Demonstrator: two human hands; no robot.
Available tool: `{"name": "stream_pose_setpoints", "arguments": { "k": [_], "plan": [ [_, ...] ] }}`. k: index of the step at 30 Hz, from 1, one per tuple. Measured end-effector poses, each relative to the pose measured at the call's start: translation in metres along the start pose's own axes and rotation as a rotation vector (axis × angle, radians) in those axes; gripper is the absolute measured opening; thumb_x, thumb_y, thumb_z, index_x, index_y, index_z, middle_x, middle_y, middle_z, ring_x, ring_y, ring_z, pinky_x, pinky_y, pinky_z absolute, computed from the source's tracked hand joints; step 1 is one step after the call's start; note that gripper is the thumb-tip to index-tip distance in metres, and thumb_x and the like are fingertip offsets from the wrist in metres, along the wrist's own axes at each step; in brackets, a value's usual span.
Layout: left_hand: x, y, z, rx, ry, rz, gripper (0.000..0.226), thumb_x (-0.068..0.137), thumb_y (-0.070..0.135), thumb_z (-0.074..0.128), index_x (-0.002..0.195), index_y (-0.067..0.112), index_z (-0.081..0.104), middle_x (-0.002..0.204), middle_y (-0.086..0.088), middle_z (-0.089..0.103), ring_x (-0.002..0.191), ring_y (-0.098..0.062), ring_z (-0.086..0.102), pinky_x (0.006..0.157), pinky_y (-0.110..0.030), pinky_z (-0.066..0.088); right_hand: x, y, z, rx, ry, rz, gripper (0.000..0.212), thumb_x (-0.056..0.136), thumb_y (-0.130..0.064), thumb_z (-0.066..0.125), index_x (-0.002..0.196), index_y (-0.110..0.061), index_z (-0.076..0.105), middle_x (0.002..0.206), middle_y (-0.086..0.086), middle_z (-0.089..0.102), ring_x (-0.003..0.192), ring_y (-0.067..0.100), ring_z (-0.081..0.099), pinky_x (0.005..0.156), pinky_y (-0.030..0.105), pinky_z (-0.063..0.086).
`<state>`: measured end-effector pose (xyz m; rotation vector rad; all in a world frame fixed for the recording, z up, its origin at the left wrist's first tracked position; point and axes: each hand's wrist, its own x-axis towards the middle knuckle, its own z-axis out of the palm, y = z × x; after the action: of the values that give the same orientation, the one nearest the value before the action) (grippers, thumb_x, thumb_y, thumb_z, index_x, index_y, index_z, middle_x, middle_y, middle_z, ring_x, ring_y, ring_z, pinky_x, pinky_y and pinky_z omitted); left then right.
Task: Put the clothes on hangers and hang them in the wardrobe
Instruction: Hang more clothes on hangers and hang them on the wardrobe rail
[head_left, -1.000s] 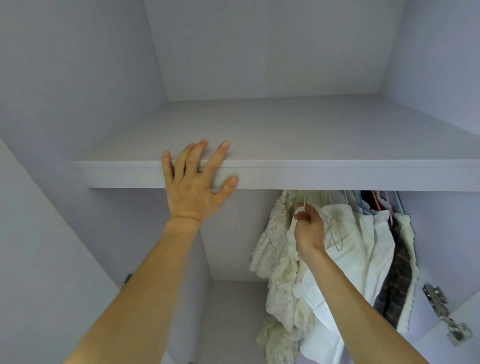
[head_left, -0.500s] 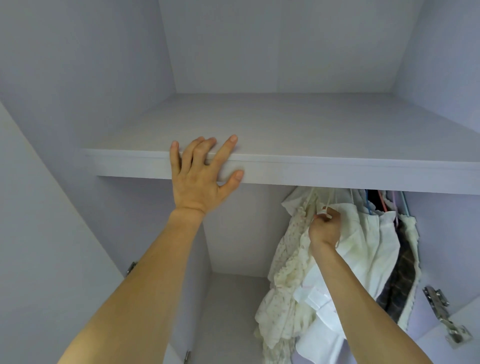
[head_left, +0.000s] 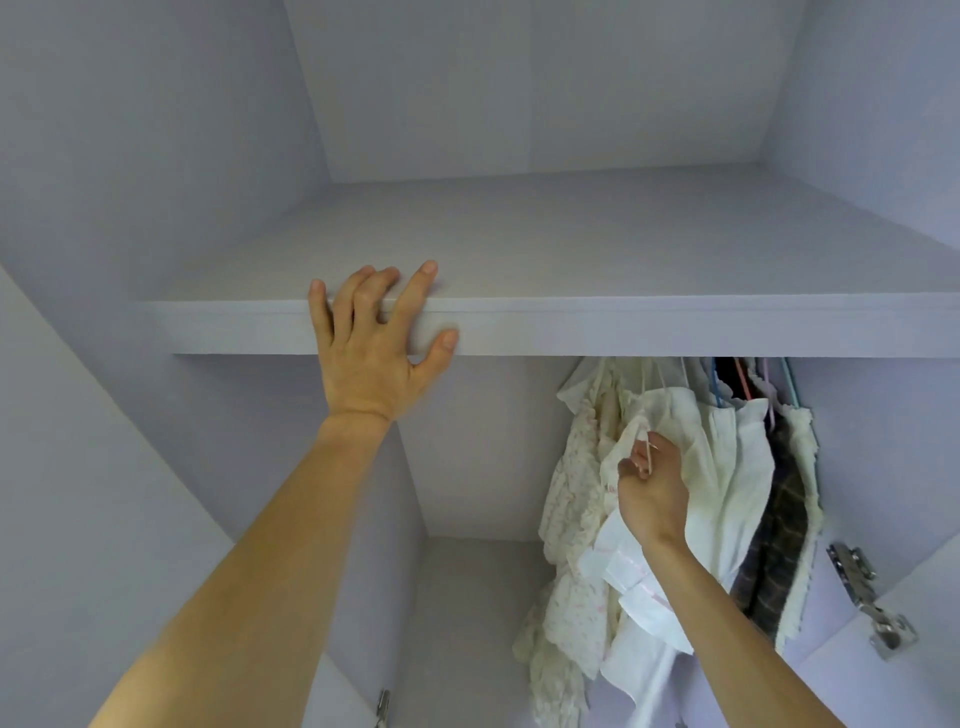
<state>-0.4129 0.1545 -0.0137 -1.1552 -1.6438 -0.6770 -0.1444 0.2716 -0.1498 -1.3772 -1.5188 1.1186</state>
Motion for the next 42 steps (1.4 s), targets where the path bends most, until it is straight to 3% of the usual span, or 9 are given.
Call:
{"name": "stream_pose_setpoints", "arguments": {
  "k": [3,6,11,16,20,24,33,37,42],
  "plan": [
    [-0.001,0.005,-0.011,-0.029,-0.095,-0.042,0.058,0.096,0.06,0.042,0.145,0.029,0.045,0.131,-0.01,0.054,0.132,-0.03,0.043,0.119,-0.058,0.013,-0.026,0.011,-0.018,0.016,-0.045,-0.007,0.048,0.097,-0.01,0.058,0.142,-0.017,0.043,0.142,0.0,0.054,0.127,0.023,0.054,0.101,0.03,0.043],
    [-0.003,0.015,-0.027,-0.091,-0.181,-0.111,0.06,0.096,0.056,0.046,0.148,0.025,0.043,0.141,-0.01,0.049,0.141,-0.031,0.035,0.12,-0.058,0.012,-0.053,0.018,-0.036,0.034,-0.104,-0.035,0.039,0.097,-0.011,0.058,0.134,-0.021,0.049,0.134,-0.001,0.057,0.124,0.02,0.055,0.1,0.028,0.043],
    [-0.039,0.042,-0.068,-0.285,-0.371,-0.283,0.072,0.095,0.04,0.056,0.157,0.032,0.021,0.166,-0.001,0.013,0.152,-0.025,0.013,0.123,-0.052,0.012,-0.097,0.012,-0.058,-0.057,-0.215,-0.125,0.032,0.099,-0.018,0.056,0.128,-0.03,0.053,0.133,-0.007,0.057,0.122,0.022,0.056,0.104,0.035,0.046],
    [-0.169,0.046,-0.139,-0.508,-0.772,-0.581,0.063,0.097,0.028,0.057,0.154,0.033,0.03,0.161,0.004,0.029,0.148,-0.019,0.025,0.12,-0.035,0.025,-0.154,0.002,-0.062,-0.197,-0.35,-0.33,0.03,0.1,-0.023,0.055,0.129,-0.03,0.056,0.126,-0.023,0.054,0.122,0.01,0.051,0.103,0.027,0.042],
    [-0.287,0.038,-0.231,-0.326,-0.983,-0.748,0.055,0.099,0.034,0.052,0.152,0.032,0.036,0.161,0.004,0.029,0.149,-0.019,0.025,0.12,-0.037,0.024,-0.212,0.008,-0.045,-0.351,-0.482,-0.607,0.027,0.098,-0.032,0.055,0.123,-0.028,0.065,0.133,-0.018,0.057,0.126,0.003,0.049,0.106,0.026,0.041],
    [-0.377,0.032,-0.333,-0.03,-1.141,-0.807,0.055,0.094,0.047,0.041,0.147,0.031,0.046,0.158,0.002,0.037,0.15,-0.022,0.024,0.118,-0.042,0.022,-0.281,0.027,-0.026,-0.551,-0.661,-0.851,0.047,0.096,-0.05,0.036,0.122,-0.027,0.069,0.136,-0.01,0.06,0.137,0.012,0.043,0.111,0.028,0.036],
    [-0.512,0.075,-0.591,0.27,-1.123,-1.371,0.051,0.094,0.043,0.045,0.143,0.03,0.048,0.152,0.002,0.043,0.146,-0.02,0.031,0.115,-0.041,0.026,-0.469,0.059,0.009,-0.717,-1.219,-1.167,0.062,0.091,-0.058,0.022,0.14,-0.036,0.054,0.149,-0.012,0.047,0.147,0.011,0.026,0.119,0.029,0.018],
    [-0.555,0.123,-0.7,0.489,-0.973,-1.649,0.058,0.082,0.048,0.039,0.131,0.025,0.062,0.136,-0.003,0.058,0.127,-0.028,0.055,0.101,-0.048,0.043,-0.562,0.052,0.023,-0.704,-1.509,-1.367,0.051,0.097,-0.052,0.031,0.145,-0.039,0.044,0.155,-0.012,0.038,0.15,0.011,0.019,0.122,0.036,0.017],
    [-0.578,0.179,-0.773,0.608,-0.901,-1.975,0.059,0.09,0.05,0.038,0.146,0.03,0.043,0.149,0.006,0.044,0.137,-0.019,0.042,0.111,-0.042,0.034,-0.646,0.046,0.023,-0.637,-1.726,-1.543,0.047,0.102,-0.048,0.038,0.148,-0.037,0.041,0.158,-0.011,0.034,0.151,0.011,0.015,0.125,0.037,0.013]
  ]
}}
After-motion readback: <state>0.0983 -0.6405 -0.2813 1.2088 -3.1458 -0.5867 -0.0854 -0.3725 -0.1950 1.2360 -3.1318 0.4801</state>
